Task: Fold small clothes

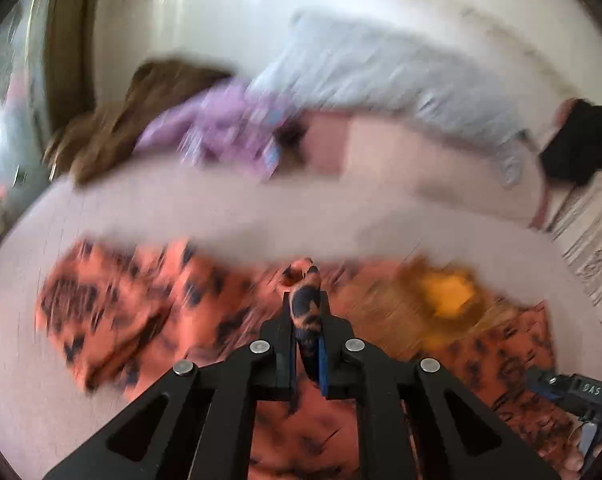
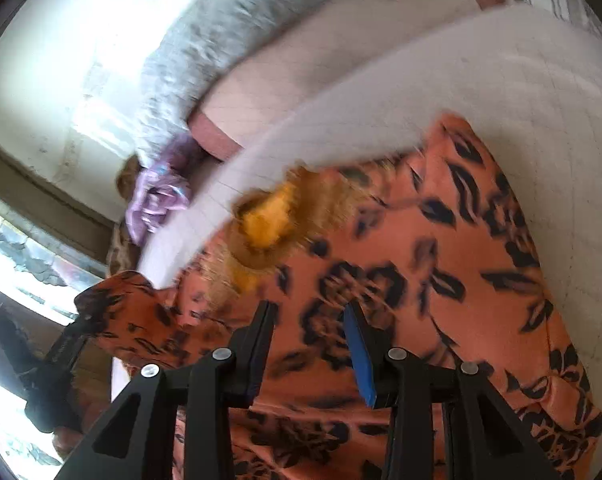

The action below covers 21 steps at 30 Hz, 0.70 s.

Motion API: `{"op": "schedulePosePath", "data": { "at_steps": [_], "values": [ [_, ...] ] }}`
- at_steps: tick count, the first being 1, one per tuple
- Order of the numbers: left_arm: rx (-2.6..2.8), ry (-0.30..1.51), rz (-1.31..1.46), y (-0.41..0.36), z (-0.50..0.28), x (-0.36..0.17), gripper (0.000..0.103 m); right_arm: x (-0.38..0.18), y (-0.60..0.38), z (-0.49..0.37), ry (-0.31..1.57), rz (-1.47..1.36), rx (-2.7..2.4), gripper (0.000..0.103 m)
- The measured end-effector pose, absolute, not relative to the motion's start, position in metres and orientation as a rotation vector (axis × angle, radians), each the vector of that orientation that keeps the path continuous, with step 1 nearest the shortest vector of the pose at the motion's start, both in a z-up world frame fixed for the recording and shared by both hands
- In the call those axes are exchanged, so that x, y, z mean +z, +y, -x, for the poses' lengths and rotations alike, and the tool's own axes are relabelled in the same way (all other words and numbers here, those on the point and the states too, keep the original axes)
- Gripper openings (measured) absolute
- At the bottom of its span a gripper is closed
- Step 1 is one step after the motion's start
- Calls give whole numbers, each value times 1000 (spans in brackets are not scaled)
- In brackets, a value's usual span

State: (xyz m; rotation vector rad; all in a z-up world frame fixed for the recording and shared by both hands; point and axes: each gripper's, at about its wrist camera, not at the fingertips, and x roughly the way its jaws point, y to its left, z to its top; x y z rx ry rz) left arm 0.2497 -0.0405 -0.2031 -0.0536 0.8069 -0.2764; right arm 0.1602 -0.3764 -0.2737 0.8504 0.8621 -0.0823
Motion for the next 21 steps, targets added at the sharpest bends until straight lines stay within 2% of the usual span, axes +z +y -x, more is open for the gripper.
{"op": "schedulePosePath", "data": {
  "at_steps": [4, 6, 8, 9, 15, 21],
  "values": [
    [-258, 1000, 133, -2, -243, -236, 18, -287, -381, -153, 903, -829, -153, 40],
    [-220, 987, 90, 13, -228, -235, 19, -286, -383, -149, 896, -850, -146, 40],
    [-184, 950, 58, 28, -214, -230, 31, -284, -382, -145, 895, -858, -143, 40],
    [-171, 933, 64, 37, -210, -227, 34, -284, -381, -142, 896, -855, -142, 40],
    [-116, 915, 134, 75, -206, -226, 36, -285, -357, -130, 913, -841, -91, 40],
    [-182, 874, 104, 38, -208, -223, 57, -290, -342, -131, 952, -776, -104, 40]
  ]
}}
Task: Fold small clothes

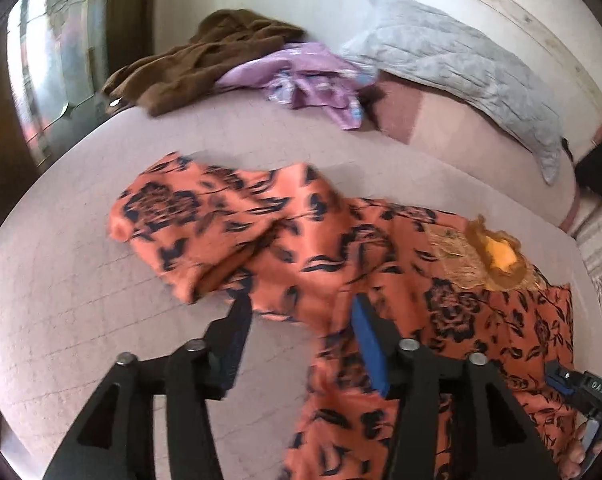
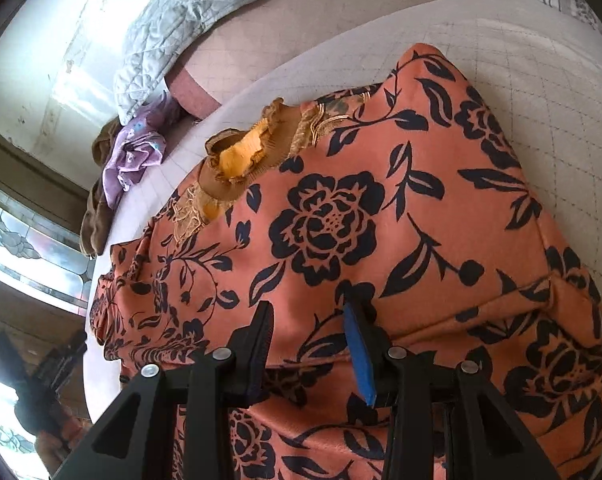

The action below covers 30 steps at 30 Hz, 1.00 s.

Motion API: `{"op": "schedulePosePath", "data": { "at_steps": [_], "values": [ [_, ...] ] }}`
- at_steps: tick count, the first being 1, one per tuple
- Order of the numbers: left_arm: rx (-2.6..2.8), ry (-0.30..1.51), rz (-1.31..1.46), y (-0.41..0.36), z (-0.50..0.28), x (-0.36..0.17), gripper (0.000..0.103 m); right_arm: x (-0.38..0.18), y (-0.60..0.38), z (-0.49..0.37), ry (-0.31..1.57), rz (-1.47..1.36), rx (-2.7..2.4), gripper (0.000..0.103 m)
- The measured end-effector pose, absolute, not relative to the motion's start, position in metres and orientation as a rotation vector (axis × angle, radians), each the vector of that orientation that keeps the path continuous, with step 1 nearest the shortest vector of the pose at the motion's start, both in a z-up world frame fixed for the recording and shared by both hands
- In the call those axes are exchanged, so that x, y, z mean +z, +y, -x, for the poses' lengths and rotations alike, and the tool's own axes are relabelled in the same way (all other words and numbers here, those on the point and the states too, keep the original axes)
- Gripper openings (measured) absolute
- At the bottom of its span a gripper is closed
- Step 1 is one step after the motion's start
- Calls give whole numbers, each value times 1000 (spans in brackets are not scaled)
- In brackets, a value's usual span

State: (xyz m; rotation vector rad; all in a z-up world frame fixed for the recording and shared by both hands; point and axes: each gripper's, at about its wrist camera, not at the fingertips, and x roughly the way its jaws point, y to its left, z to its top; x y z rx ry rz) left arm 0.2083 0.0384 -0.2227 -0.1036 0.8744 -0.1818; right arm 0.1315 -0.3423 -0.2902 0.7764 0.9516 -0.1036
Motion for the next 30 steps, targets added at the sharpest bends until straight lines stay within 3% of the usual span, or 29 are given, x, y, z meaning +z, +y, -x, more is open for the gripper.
{"op": "schedulePosePath", "data": {
  "at_steps": [9, 18, 24, 30],
  "values": [
    [-188, 986, -3, -10, -225, -251, 57, -263, -393, -145, 857, -797, -143, 40],
    [-127, 1043, -106, -24, -236, -269, 62, -294, -409, -170, 975, -783, -223, 41],
    [-112, 931, -30, 13, -218, -235, 62, -268, -370, -152, 903, -725, -89, 55],
    [33, 900, 175, 102, -221, -222, 67, -270, -315, -138, 958, -688, 82, 57]
  ]
}}
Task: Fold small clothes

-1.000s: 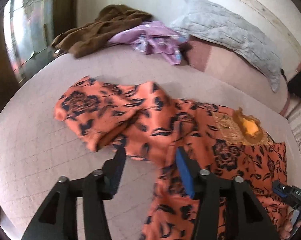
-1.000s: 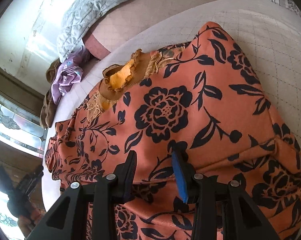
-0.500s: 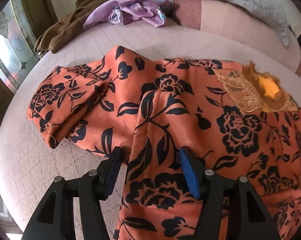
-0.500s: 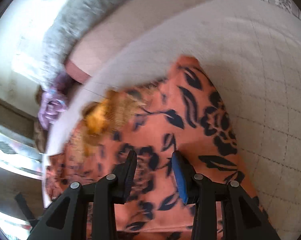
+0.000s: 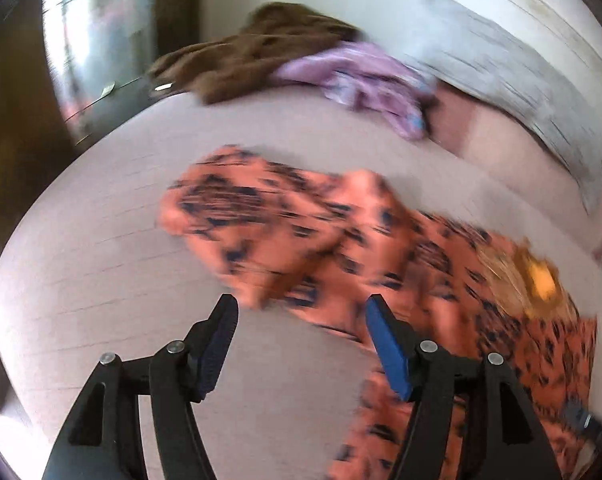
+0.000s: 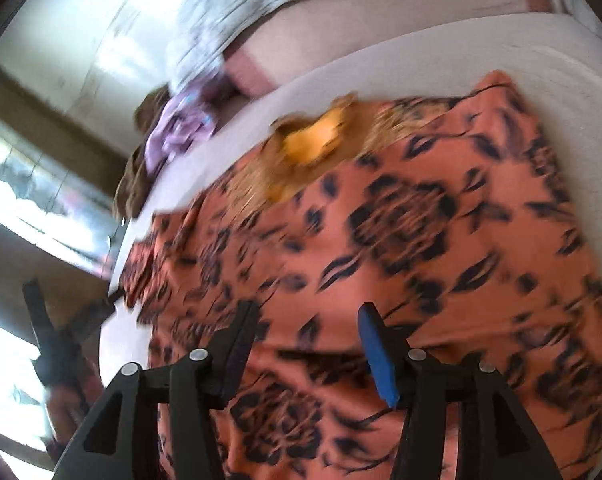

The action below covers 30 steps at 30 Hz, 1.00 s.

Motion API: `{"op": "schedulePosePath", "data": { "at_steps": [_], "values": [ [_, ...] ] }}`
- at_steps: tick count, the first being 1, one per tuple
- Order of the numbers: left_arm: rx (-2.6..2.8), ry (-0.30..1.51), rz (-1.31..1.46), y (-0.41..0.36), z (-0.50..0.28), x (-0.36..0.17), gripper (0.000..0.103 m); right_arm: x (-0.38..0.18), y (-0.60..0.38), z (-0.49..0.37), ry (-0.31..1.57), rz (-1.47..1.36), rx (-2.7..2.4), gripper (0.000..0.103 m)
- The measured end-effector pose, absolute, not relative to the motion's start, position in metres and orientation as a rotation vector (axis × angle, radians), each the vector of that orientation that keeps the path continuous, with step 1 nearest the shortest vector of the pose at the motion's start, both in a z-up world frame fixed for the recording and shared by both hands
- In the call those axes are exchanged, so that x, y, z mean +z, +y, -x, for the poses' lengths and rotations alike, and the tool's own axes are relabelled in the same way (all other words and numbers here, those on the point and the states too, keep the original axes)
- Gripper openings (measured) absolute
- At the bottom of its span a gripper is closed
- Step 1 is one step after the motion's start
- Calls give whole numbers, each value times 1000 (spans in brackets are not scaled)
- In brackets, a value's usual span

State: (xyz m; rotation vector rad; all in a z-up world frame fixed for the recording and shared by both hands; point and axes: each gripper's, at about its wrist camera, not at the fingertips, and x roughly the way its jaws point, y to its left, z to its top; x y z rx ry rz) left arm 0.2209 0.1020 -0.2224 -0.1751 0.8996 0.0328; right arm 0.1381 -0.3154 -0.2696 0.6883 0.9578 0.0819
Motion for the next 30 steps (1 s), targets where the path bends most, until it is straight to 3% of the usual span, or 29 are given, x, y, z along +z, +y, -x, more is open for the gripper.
{"op": "schedulePosePath", "data": {
  "at_steps": [5, 9, 11, 16, 30],
  "values": [
    [219, 868, 131, 134, -219, -228, 67, -259, -273, -148, 972, -599, 188, 58],
    [275, 808, 30, 128, -216, -222, 67, -206, -212, -178, 907, -496, 350, 58],
    [284, 781, -6, 121, -218, -217, 73, -174, -171, -189, 873, -402, 451, 58],
    [279, 774, -38, 120, -231, -215, 76, -118, -126, -165, 745, -285, 619, 59],
    [103, 937, 450, 175, -269, -255, 77, -245, -253, -160, 992, -405, 212, 61]
  ]
}}
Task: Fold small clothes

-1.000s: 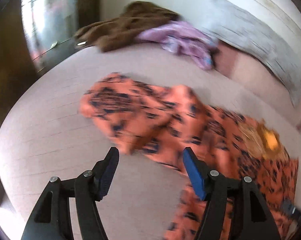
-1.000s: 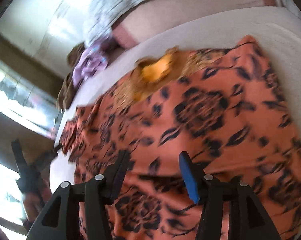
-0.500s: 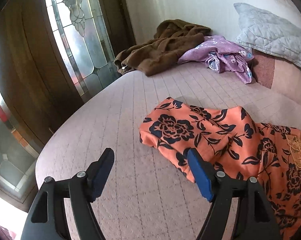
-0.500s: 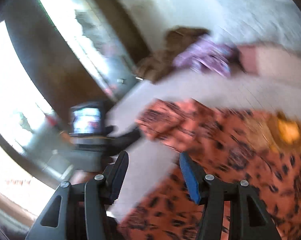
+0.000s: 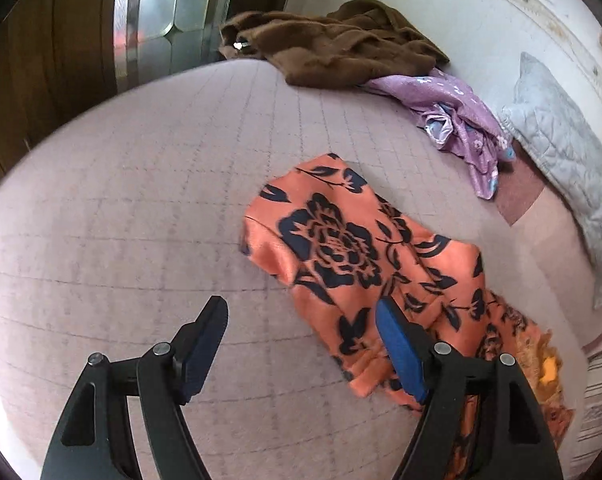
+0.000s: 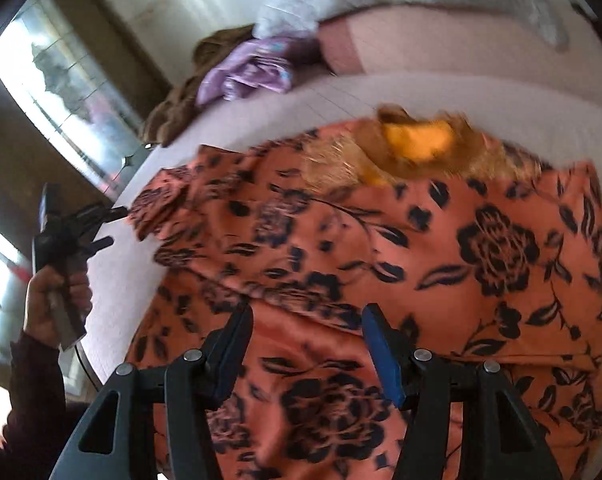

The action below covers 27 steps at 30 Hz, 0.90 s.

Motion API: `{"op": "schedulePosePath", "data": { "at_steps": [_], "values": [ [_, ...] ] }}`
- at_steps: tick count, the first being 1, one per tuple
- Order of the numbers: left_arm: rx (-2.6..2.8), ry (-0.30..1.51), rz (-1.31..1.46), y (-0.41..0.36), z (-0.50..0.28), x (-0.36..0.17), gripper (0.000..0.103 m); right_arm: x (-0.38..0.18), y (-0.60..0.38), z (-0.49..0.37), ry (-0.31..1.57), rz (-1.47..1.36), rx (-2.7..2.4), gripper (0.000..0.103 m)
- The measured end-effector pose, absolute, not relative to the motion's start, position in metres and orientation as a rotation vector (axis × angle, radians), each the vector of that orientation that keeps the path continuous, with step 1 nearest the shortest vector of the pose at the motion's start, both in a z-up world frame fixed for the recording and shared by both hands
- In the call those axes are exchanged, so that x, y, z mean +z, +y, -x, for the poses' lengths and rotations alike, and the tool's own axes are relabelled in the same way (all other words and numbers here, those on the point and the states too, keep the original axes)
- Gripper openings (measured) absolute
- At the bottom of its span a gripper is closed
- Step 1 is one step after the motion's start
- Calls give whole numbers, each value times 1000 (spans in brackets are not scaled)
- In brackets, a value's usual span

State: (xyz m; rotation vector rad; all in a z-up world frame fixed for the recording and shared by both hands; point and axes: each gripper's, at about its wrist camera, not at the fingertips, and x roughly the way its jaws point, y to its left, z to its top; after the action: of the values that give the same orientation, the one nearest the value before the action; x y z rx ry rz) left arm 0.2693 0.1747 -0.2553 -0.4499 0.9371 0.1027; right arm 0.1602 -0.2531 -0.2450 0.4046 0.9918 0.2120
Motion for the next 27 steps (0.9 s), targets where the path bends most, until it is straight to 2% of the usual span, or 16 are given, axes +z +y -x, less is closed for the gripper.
{"op": "schedulePosePath", "data": {
  "at_steps": [5, 6, 8, 9, 11, 15, 23, 27],
  "values": [
    [4, 980, 565, 163, -281, -269, 76, -254, -267, -165, 1009, -437, 190, 61],
    [-15, 988, 589, 161, -283, -272, 72, -254, -268, -168, 1009, -443, 190, 61],
    [-43, 1005, 645, 159, -286, -277, 38, -253, -269, -168, 1003, -445, 187, 61],
    [-38, 1010, 648, 157, -287, -278, 34, -253, -271, -169, 998, -440, 183, 61],
    [-4, 998, 627, 157, -286, -277, 14, -252, -270, -169, 987, -431, 178, 61],
    [13, 940, 600, 154, -277, -259, 7, -248, -275, -167, 977, -438, 170, 61],
    [-185, 843, 533, 109, -251, -208, 6, -248, -280, -165, 964, -482, 164, 61],
    [-380, 825, 540, 60, -236, -193, 6, -248, -286, -165, 940, -623, 248, 61]
  ]
}}
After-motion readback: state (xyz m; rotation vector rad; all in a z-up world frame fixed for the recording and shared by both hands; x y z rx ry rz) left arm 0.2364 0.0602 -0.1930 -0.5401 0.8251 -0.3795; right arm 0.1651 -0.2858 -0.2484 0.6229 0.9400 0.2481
